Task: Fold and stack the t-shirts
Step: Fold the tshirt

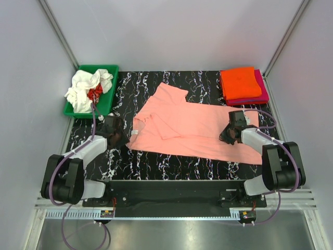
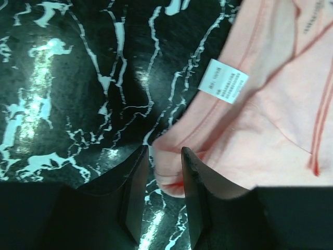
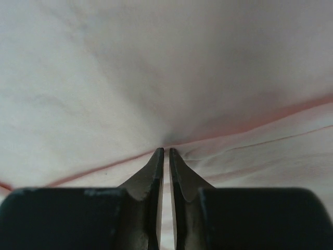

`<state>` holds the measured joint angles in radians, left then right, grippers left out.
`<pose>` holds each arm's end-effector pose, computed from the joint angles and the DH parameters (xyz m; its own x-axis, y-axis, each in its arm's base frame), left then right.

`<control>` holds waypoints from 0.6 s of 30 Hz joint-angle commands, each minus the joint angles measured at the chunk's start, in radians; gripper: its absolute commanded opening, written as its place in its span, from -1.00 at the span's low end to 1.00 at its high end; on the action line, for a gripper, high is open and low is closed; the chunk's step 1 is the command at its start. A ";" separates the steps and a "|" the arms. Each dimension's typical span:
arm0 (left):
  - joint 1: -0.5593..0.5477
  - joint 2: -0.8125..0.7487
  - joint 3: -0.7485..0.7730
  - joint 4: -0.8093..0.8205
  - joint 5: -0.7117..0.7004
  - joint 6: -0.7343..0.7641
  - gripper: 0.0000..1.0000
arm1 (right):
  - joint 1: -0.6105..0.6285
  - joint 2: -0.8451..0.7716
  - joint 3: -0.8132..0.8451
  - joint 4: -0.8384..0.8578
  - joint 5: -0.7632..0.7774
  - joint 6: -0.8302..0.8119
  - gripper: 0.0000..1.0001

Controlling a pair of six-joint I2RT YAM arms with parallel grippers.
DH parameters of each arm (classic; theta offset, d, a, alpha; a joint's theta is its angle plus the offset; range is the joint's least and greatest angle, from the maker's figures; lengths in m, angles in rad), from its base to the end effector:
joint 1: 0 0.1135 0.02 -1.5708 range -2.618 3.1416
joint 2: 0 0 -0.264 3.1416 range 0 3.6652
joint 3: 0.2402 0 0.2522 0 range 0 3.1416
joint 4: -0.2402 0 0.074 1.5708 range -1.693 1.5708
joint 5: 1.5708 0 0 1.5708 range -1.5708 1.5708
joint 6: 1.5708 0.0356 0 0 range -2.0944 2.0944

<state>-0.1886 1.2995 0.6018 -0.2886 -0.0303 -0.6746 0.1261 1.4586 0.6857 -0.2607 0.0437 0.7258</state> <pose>0.2320 -0.0432 0.1651 -0.7466 -0.4931 -0.4467 -0.3781 0.8669 -0.3249 0.2619 0.0316 0.1536 -0.7062 0.5789 -0.4077 0.4883 0.8151 0.3116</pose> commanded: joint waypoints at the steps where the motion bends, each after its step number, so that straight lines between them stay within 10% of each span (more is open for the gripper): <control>1: 0.005 0.015 0.050 -0.030 -0.077 0.021 -0.30 | -0.009 -0.015 0.012 -0.029 0.097 -0.009 -0.71; 18: 0.025 -0.212 -0.013 0.016 0.279 0.047 -0.42 | -0.014 -0.004 0.020 -0.034 0.081 -0.023 -0.71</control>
<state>-0.1684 1.1076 0.5880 -0.3336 0.1562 -0.6865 0.1215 1.4578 0.6865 -0.2611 0.0696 0.7238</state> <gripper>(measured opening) 0.292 0.147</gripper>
